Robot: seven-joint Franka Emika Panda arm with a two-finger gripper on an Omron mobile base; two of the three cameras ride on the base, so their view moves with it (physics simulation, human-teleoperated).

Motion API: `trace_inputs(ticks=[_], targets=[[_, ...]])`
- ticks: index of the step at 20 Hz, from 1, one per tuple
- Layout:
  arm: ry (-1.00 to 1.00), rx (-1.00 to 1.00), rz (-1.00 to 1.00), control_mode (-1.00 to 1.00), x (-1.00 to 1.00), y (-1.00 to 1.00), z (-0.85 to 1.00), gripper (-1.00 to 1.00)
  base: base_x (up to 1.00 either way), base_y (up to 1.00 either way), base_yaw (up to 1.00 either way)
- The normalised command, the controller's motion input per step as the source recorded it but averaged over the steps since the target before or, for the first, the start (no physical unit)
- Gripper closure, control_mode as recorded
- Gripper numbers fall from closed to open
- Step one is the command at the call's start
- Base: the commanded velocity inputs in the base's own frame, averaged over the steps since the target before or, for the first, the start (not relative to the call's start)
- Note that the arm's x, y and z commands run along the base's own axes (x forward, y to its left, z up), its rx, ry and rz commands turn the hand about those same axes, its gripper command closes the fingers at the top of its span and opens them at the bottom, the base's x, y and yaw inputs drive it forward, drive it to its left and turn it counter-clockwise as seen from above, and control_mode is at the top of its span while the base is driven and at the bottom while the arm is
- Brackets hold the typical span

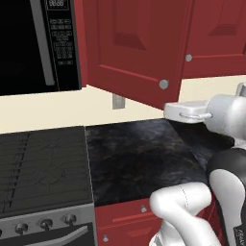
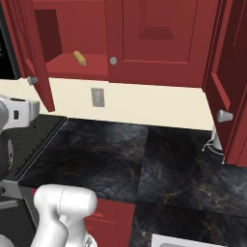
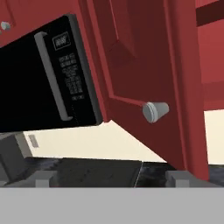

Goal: Open the cabinet, retrieve the rolling pin, and place it next to the meat on the cutting board to prepare for tenderizing.

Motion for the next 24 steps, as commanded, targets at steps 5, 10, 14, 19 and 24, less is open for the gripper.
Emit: trace_inputs(ticks=[5,10,14,19,24], targets=[[0.0,0.16,0.12,-1.0,-0.96,-0.52,0.04,-1.0,0.0,0.0,0.0],[0.0,0.17,0.13,-1.0,-0.56,-0.72,0.09,-1.0,0.0,0.0,0.0],[0.0,0.16,0.15,-1.0,-0.07,-0.7,0.02,-1.0,0.0,0.0,0.0],[0.02,0.16,0.17,-1.0,0.5,-0.44,0.0,-1.0,0.0,0.0,0.0],[0.05,0.11,0.08,-1.0,0.93,-0.17,0.0,-1.0,0.0,0.0,0.0]])
